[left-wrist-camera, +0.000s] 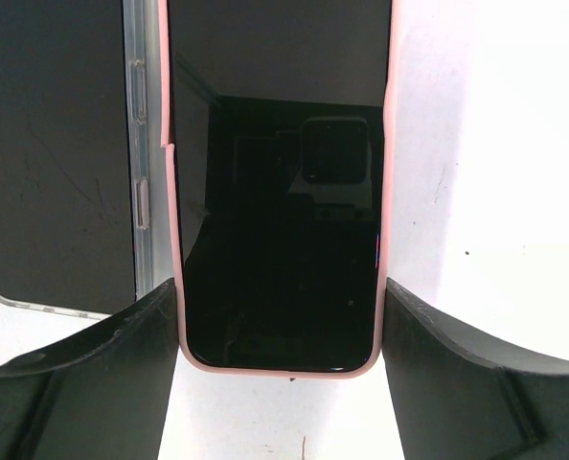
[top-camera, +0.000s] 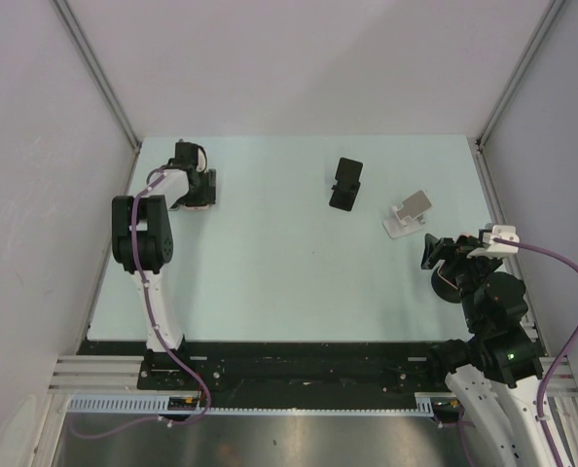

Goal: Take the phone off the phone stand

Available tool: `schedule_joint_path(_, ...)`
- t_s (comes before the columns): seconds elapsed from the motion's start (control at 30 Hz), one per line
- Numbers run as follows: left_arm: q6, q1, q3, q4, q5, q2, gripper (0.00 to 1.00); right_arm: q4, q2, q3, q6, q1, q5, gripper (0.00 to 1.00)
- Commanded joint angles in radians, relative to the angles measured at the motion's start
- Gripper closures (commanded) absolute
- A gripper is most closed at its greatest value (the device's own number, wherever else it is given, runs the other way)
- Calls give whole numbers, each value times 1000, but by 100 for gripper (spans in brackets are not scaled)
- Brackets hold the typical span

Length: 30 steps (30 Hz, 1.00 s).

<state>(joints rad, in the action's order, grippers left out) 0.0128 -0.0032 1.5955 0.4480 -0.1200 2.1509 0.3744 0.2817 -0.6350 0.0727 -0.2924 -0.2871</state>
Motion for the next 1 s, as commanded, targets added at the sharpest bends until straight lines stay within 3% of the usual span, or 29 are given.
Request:
schedule_joint_path(0.0,65,0,4,31,-24,15,38,-40,-13,6,-16,2,11,2)
schedule_joint_path(0.53,64,0,1,40,-35,15,19,-40,-12,6,-14,2,26,2)
schedule_joint_path(0.97,53,0,-3,44,-35,10,14,-43,-7,6,-14,1,32,2)
